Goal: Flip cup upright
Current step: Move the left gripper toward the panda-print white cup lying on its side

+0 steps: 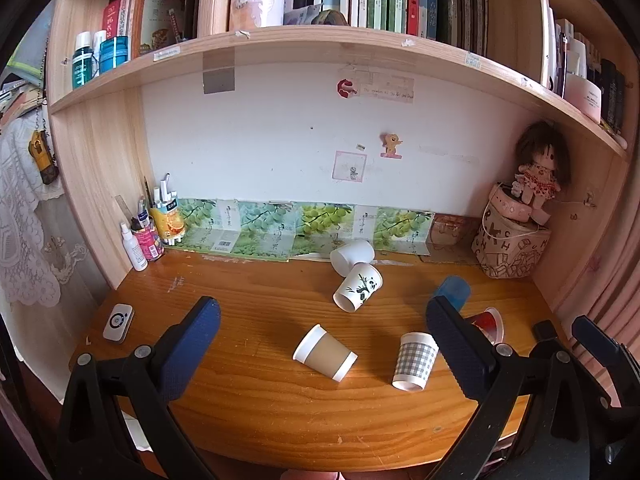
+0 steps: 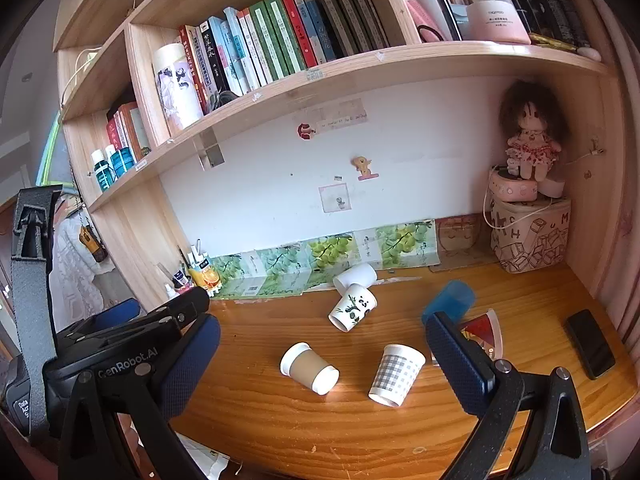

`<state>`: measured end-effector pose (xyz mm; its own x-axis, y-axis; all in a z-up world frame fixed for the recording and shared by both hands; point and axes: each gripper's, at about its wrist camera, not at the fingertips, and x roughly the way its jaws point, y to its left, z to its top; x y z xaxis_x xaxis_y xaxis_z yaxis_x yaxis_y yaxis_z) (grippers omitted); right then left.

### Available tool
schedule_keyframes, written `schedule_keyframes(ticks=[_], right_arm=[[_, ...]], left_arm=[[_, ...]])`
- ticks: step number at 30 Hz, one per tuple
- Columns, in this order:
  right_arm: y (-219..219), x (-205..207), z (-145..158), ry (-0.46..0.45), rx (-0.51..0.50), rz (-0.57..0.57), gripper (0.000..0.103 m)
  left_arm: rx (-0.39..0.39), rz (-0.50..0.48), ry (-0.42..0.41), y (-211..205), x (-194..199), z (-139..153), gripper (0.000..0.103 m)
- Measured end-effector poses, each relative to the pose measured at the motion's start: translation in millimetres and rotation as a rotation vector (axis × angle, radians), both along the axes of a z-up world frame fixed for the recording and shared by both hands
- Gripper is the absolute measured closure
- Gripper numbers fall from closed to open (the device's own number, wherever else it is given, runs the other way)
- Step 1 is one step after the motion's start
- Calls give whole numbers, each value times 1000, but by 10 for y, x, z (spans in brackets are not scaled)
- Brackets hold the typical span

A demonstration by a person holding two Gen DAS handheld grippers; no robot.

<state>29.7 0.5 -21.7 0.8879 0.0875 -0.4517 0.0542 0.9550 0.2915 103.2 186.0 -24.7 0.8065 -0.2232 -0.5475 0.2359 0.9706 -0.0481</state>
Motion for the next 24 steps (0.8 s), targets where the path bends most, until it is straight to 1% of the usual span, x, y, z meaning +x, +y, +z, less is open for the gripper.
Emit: schedule_keyframes(ticks=[3,8,14,21,24], right_arm=[[19,160,-22,26,4,-13,0],[2,453,-97,91,25,-69,0],[-68,797,-212,177,89,-145,0],[-181,1049,-436,274,171,-238,0],[-218,1133,-534,311,193,-273,0]], left_arm=[[-4,-32,36,-4,229,-27,1],[34,-96,87,-84,609,-73,1],[103,-205,153,-240,1065,-138,1],[143,-366,261,-470,1569,-321,1],[145,-427,308,-574,1741,-411,1]])
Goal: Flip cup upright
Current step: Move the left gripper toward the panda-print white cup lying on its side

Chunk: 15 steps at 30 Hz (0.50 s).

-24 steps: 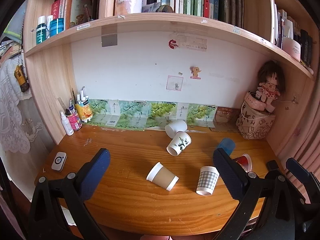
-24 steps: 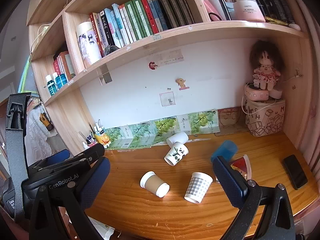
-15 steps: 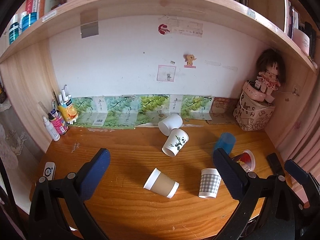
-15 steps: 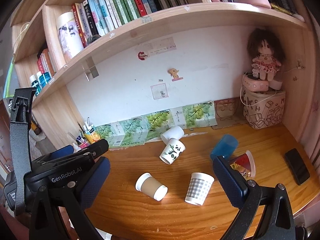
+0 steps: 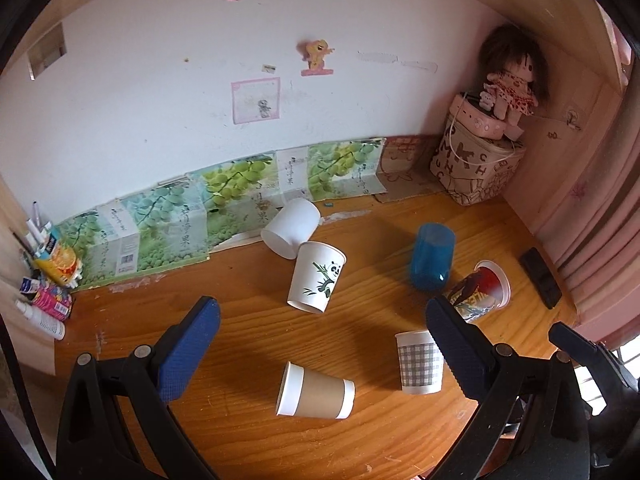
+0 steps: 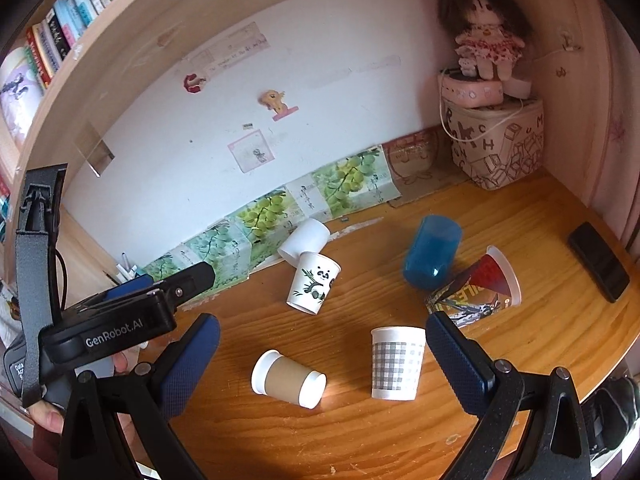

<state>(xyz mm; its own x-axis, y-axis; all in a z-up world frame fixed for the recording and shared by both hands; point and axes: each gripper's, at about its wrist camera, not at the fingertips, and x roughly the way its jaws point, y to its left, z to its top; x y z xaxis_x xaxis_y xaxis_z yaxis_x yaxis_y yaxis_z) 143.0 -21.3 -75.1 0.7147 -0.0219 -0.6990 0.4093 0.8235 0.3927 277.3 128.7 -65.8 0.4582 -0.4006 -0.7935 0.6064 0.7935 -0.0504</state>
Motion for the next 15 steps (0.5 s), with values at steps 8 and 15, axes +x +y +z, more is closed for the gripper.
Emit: schedule_keyframes(ticks=[8,15], right_arm=[[-101,190,-243,68,27,-70,0],[-218,411,-510,104,109,-104,0]], left_arm=[[62,-73,134,-338,473,-387,1],[99,-79,259,-578,835,-795,1]])
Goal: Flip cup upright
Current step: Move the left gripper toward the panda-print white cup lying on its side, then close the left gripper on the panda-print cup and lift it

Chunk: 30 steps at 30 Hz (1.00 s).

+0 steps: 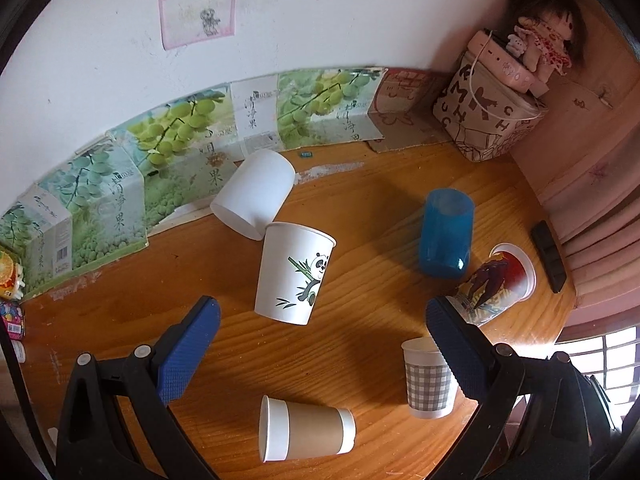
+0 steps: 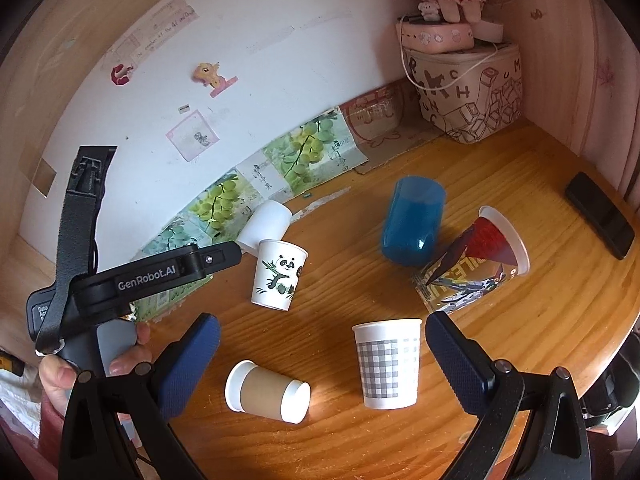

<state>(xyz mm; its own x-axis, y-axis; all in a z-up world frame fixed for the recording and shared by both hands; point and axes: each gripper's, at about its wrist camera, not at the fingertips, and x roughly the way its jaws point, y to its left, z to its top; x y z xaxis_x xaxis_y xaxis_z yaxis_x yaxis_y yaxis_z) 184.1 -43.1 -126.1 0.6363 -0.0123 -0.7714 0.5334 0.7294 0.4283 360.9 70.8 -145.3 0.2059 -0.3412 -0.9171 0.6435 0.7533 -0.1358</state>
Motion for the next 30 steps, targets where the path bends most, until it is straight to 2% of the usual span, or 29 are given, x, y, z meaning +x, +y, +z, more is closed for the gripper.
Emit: schedule_keyframes(ticks=[7,10,14,19,24,30], right_arm=[[-114,179,-298,15,118,-29,0],[-152,241,-413,17,159,-39,0],[-146,327,-556,36,156,-50,0],[-108,396,-678,45,151,-46,0],[-50,435,-741,47,141,-39,0],[6,399,-788,62,154,-49,0]], left_arm=[[59,13,105,-157,284,-393,1],[91,9,123,-206,329,-541,1],[139,4,119,-250,380,-701,1],[135,10,152,-237,443,-819,3],[152,12,151,-239,469,-898,12],[134,41,193,-211,520,-977,21]])
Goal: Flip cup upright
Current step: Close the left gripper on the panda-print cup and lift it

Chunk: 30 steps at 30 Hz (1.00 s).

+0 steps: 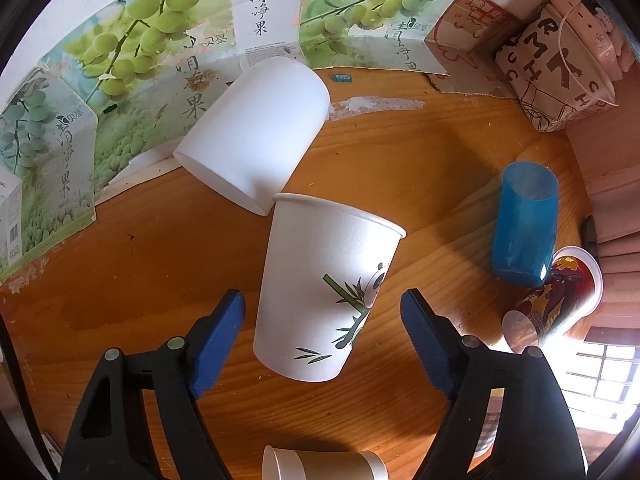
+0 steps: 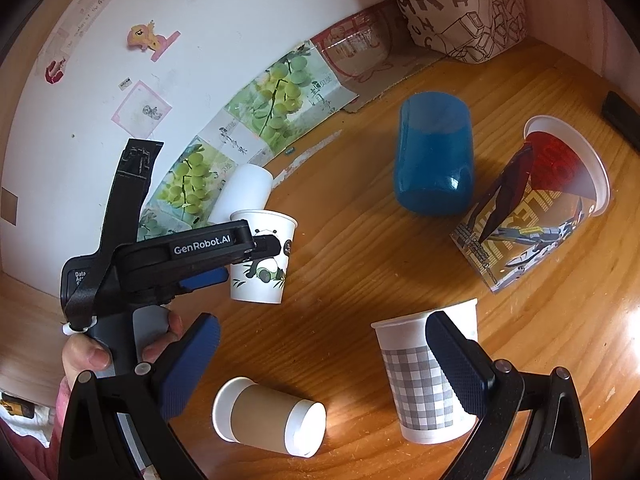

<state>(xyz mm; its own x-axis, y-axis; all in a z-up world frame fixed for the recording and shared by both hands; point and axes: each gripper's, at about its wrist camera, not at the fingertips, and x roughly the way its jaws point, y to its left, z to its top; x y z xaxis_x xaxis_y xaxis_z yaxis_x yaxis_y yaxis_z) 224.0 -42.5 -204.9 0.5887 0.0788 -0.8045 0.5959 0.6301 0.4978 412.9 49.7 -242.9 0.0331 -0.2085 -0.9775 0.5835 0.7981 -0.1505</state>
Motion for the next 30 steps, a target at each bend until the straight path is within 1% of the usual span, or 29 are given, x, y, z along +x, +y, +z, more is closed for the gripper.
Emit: schedule_keyframes(ticks=[3,4,5,6,13,19,26,30], right_arm=[[24,-15,-1,9,2,-3,0],[31,-24,2,11,3,-4,0],[40,-34,7,14,2,-7,0],[51,-43,10,16,2,-10,0],[115,-117,58,29,-9,-18,0],[177,-176,81,36,-20,-26,0],[298,-254,101,30,37,-15,0],[348,-273,153,21,39,3,0]], left_arm=[[8,3,5,5,21,-28,22],[9,3,7,-2,26,-36,25],[11,4,10,-9,34,-46,31],[11,5,17,-5,43,-55,33],[-5,-12,20,17,69,-48,34],[-19,-7,27,62,77,-41,34],[-54,-5,9,169,10,138,35],[-85,3,-6,254,-73,298,35]])
